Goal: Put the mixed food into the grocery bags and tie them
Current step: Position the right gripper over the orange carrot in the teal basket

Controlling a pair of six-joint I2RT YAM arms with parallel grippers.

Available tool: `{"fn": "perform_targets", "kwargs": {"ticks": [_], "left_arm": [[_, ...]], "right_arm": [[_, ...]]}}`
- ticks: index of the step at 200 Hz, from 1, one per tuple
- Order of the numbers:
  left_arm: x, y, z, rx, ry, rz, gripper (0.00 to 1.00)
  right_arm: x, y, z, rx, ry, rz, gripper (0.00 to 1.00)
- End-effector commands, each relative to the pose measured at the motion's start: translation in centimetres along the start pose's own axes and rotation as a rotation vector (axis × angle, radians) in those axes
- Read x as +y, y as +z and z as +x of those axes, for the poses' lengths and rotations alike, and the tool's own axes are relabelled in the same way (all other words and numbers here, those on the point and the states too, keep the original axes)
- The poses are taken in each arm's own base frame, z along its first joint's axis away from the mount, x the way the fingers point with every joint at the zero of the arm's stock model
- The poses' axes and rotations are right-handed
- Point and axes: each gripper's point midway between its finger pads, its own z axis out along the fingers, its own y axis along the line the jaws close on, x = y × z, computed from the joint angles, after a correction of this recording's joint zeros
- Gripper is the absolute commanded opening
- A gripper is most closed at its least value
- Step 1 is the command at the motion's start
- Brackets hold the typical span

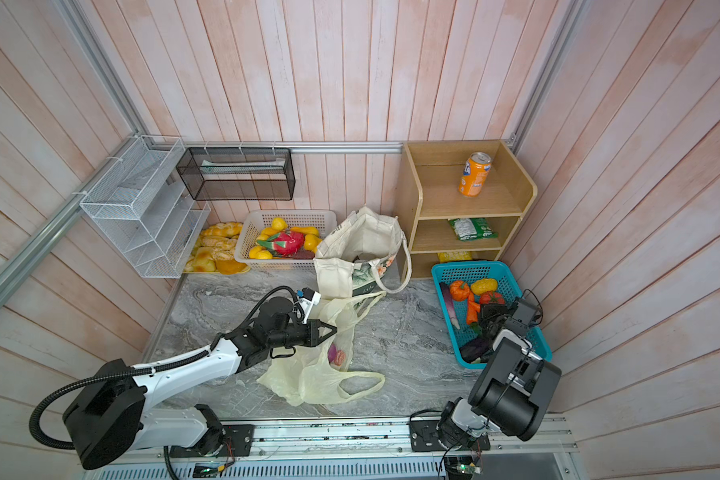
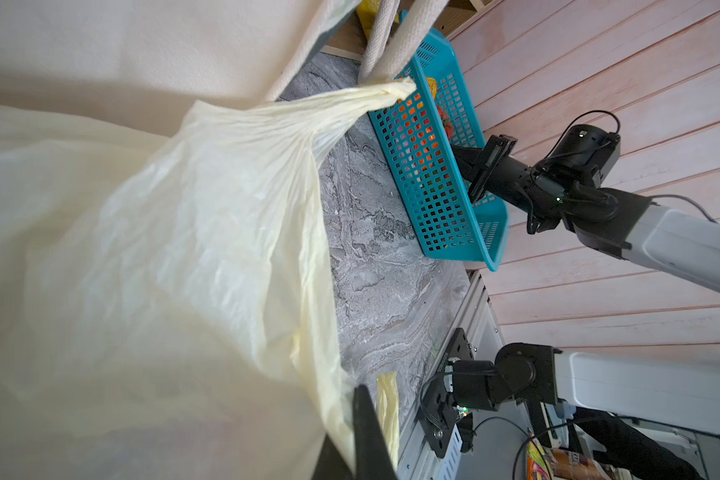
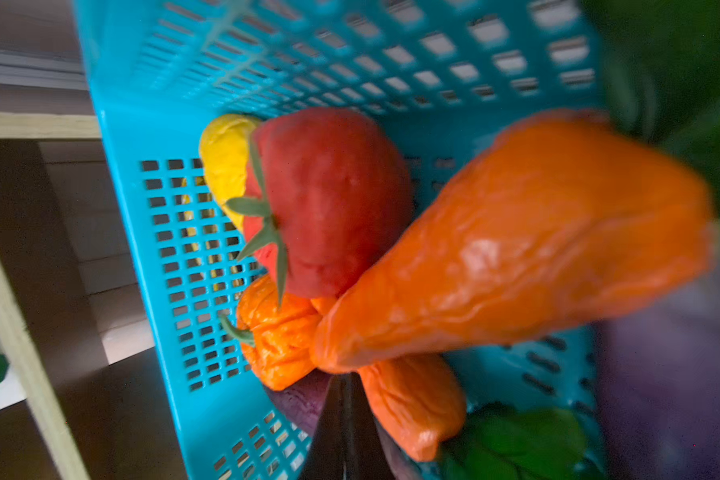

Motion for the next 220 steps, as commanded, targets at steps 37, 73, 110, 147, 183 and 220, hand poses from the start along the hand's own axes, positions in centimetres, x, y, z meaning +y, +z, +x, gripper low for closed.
{"fn": "perform_targets", "kwargs": {"ticks": [37, 73, 110, 147, 183, 220], "left_arm": [[-0.6, 0.1, -0.9, -0.010, 0.019, 0.009, 0.00], [-0.8, 0.0, -1.0, -0.012, 0.019, 0.013, 0.00], [-0.8, 0.0, -1.0, -0.012, 0.023, 0.013, 0.00], [-1.1, 0.1, -1.2, -0.009, 0.032, 0.019, 0.00], [-1.0, 0.0, -1.1, -0.007, 0.038, 0.015, 0.00], [-0.9, -0.1, -1.0, -0.007, 0.040, 0.026, 0.00]], "right_arm": [[4.5, -2.7, 1.1, -0.020, -0.077, -0.115, 0.00], [3.2, -1.5, 1.3, 0.014, -0.045, -0.053, 0.47], [2.5, -0.2, 1.1, 0.063, -0.217, 0.083, 0.59], [1.9, -0.2, 1.3, 0.067, -0.388, 0.163, 0.60], [1.9, -0.1, 2.1, 0.055, -0.572, 0.252, 0.59], [0.5, -0.3, 2.1, 0.034, -0.656, 0.346, 0.59]]}}
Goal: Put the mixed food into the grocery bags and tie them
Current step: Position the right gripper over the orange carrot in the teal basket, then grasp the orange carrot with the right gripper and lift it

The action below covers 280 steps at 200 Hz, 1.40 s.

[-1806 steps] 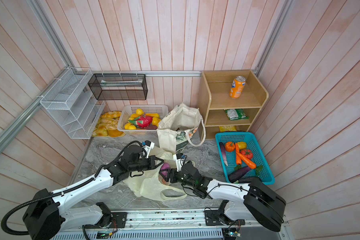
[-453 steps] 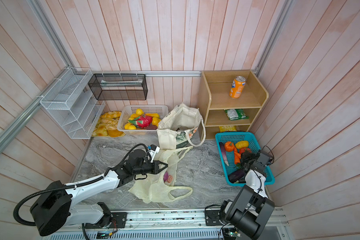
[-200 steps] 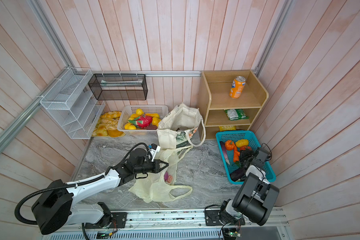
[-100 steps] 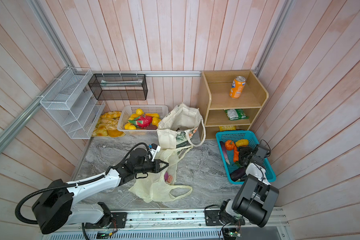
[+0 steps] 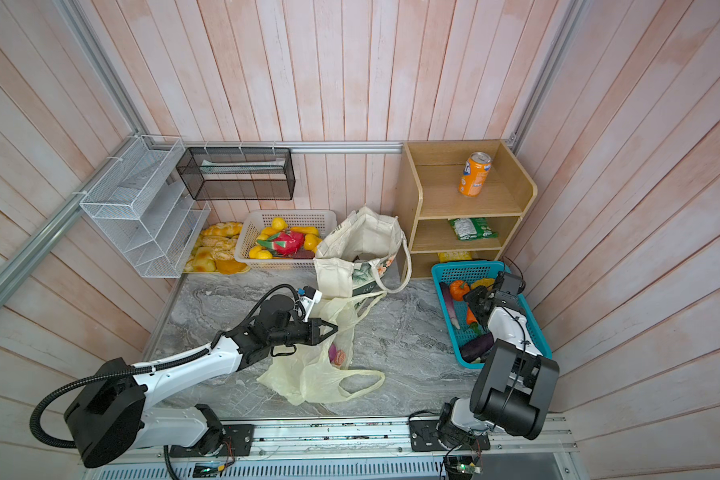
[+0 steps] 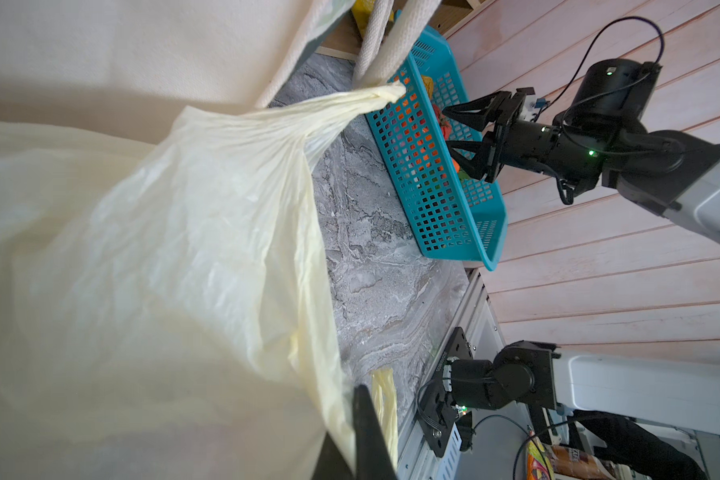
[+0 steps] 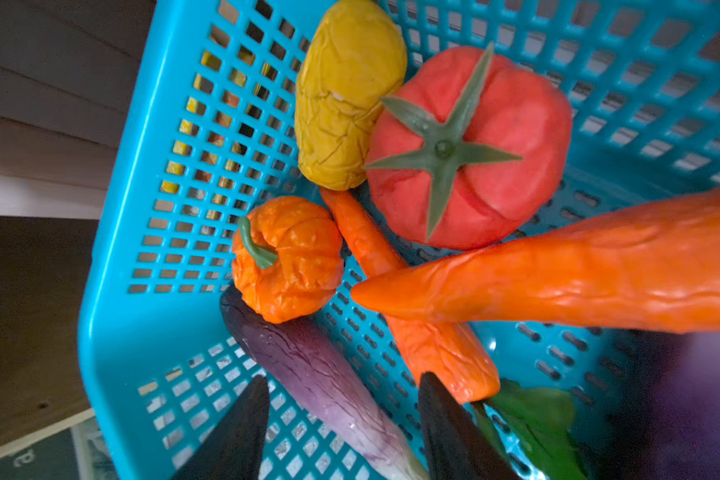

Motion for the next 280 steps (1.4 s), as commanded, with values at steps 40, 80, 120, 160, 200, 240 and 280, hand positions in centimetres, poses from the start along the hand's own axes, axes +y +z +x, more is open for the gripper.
{"fn": "perform_targets", "kwargs": {"ticks": [40, 80, 120, 160, 200, 240, 280], "left_arm": [[-0.4, -0.3, -0.8, -0.017, 0.026, 0.033, 0.00], [-0.2, -0.6, -0.7, -0.023, 0.021, 0.031, 0.00], [0.0, -0.7, -0.8, -0.025, 0.017, 0.026, 0.00], [0.1, -0.8, -0.8, -0.030, 0.011, 0.021, 0.00], [0.3, -0.7, -0.7, -0.028, 0.005, 0.014, 0.00], [0.2, -0.6, -0.9, -0.028, 0.004, 0.014, 0.00], [0.2, -0.7, -0.9, -0.027, 0.001, 0.014, 0.00]], "right_arm": [[-3.2, 0.8, 0.6, 0.014, -0.118, 0.192, 0.60], [-3.8, 2.4, 1.8, 0.052, -0.123, 0.199, 0.60], [-3.8, 4.2, 1.8, 0.079, -0.160, 0.237, 0.60], [-4.5, 5.5, 2.4, 0.107, -0.171, 0.267, 0.59], [-3.5, 5.4, 3.2, 0.117, -0.180, 0.199, 0.39], [-0.8, 3.5, 4.0, 0.115, -0.157, 0.042, 0.22], [2.9, -1.3, 3.8, 0.057, -0.142, -0.137, 0.21]]}}
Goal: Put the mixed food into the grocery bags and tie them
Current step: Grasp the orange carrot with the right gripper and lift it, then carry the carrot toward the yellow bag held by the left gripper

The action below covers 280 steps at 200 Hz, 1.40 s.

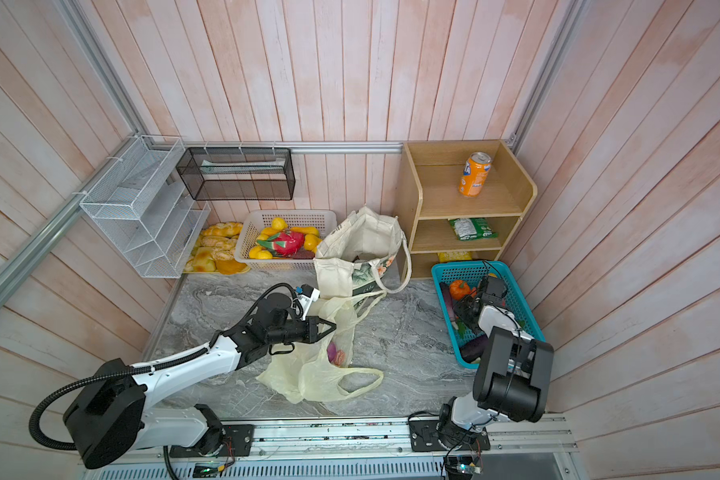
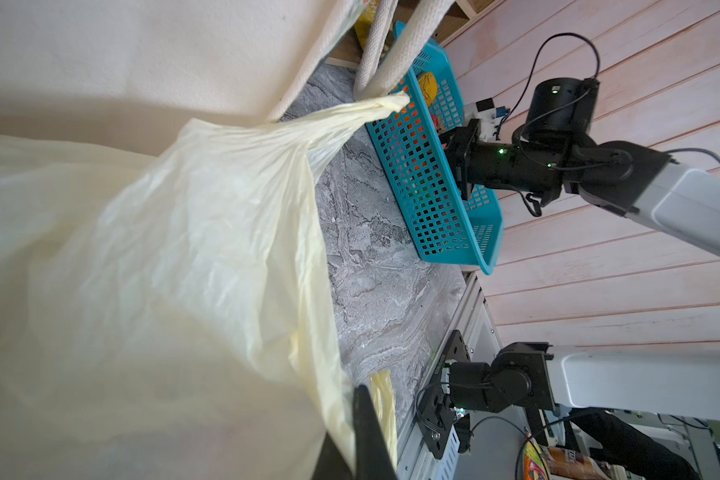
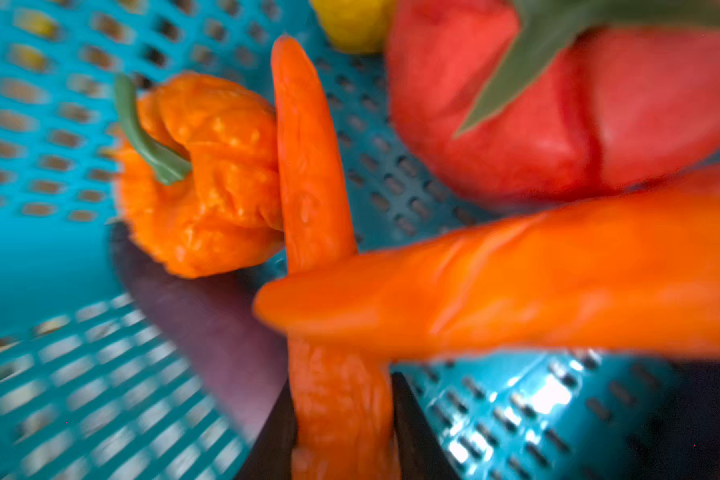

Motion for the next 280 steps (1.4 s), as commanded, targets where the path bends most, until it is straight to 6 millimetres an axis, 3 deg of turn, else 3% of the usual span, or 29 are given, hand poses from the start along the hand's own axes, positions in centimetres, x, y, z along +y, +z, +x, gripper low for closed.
{"fn": "perform_targets", "kwargs": {"ticks": [1, 49, 74, 101, 125, 167, 200, 236, 280], "left_arm": [[-0.1, -0.3, -0.3, -0.018, 0.006, 0.005, 0.00], [-0.3, -0.7, -0.4, -0.025, 0.009, 0.004, 0.00], [-0.3, -0.8, -0.3, -0.025, 0.006, 0.005, 0.00], [-0.5, -0.8, -0.5, -0.029, 0.007, 0.008, 0.00], [-0.4, -0.7, -0.5, -0.027, 0.012, 0.005, 0.00], [-0.6, -0.7, -0.7, -0.020, 0.019, 0.003, 0.00], [-0.5, -0.9, -0.9, -0.026, 0.022, -0.014, 0.00], [-0.5, -0.8, -1.0, -0.023, 0.031, -0.021, 0.00], [-0.6, -0.8, -0.9, -0.013, 0.034, -0.018, 0.00]], "right_arm": [[3.1, -3.0, -0.3, -0.039, 0.000, -0.146, 0.21], [5.1, -8.8, -0.8, -0.167, -0.001, -0.269, 0.21], [8.3, -11.7, 0.1, -0.157, -0.056, -0.461, 0.21], [11.6, -14.6, 3.6, -0.076, -0.145, -0.661, 0.21], [13.0, -16.3, 8.8, 0.000, -0.239, -0.768, 0.21], [11.5, -16.2, 17.3, 0.165, -0.317, -0.888, 0.21], [10.2, -16.2, 21.9, 0.268, -0.323, -0.935, 0.20], [9.3, -15.6, 24.9, 0.351, -0.356, -0.938, 0.19], [11.2, -15.2, 26.6, 0.404, -0.492, -0.913, 0.17]]}}
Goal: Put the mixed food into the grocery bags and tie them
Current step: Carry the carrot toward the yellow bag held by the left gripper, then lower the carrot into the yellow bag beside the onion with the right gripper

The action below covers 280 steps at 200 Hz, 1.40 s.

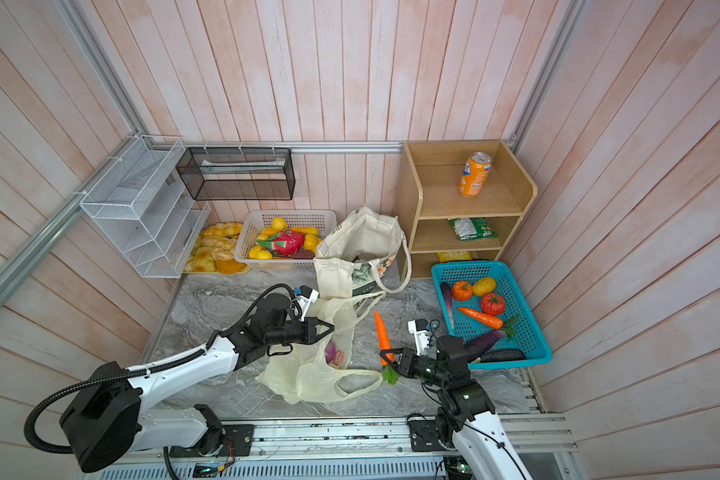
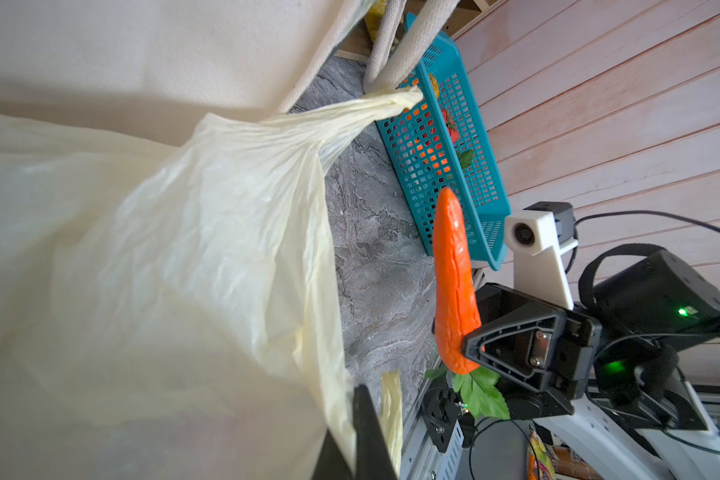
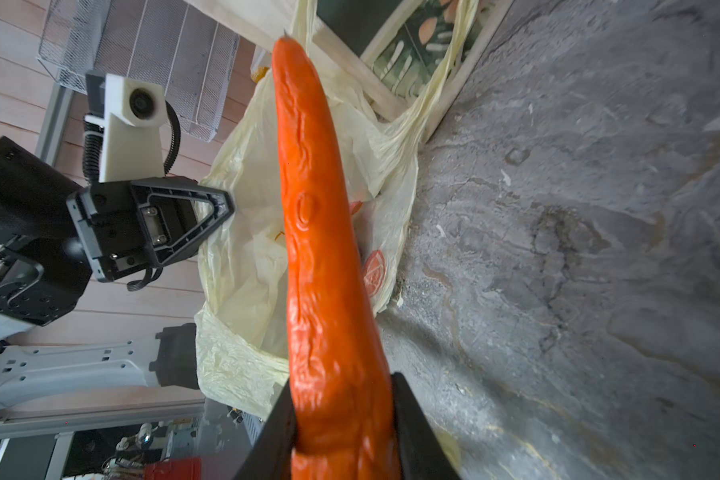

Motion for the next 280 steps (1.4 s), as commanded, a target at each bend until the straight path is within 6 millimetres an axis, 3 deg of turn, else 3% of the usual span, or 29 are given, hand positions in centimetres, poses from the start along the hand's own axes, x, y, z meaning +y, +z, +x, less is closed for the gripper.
{"fn": "perform_targets", "kwargs": {"ticks": [1, 55, 87, 145, 208, 235, 245, 259, 280], "left_arm": [[-0.9, -0.4, -1.3, -0.028, 0.036, 0.010, 0.00], [-1.5, -0.4, -1.3, -0.019, 0.045, 0.031, 0.00], [-1.7, -0.4, -1.2, -0.011, 0.047, 0.041, 0.00], [-2.0, -0.4, -1.4, -0.010, 0.053, 0.054, 0.00], [-2.2, -0.3, -1.4, -0.007, 0.059, 0.068, 0.00], [-2.3, -0.1, -1.6, -0.016, 0.052, 0.075, 0.00], [-2.3, -0.1, -1.7, -0.025, 0.047, 0.080, 0.00], [-2.3, -0.1, -1.9, -0.035, 0.042, 0.085, 0.00], [-2.3, 0.0, -1.9, -0.038, 0.041, 0.085, 0.00]], "right_arm": [[1.3, 1.0, -1.1, 0.006, -0.093, 0.009, 0.17], [3.7, 5.5, -0.8, 0.183, -0.266, 0.054, 0.16], [4.2, 8.3, -0.7, 0.275, -0.299, 0.041, 0.16], [4.4, 12.6, -0.4, 0.376, -0.235, 0.005, 0.18], [5.9, 15.2, -3.2, 0.299, -0.165, -0.016, 0.20], [5.3, 16.7, -1.8, 0.307, -0.125, -0.007, 0.23], [5.0, 17.3, -0.8, 0.326, -0.115, -0.009, 0.27], [4.9, 18.0, 0.4, 0.358, -0.119, -0.013, 0.48], [4.6, 18.0, 1.2, 0.375, -0.132, 0.006, 0.68]]}}
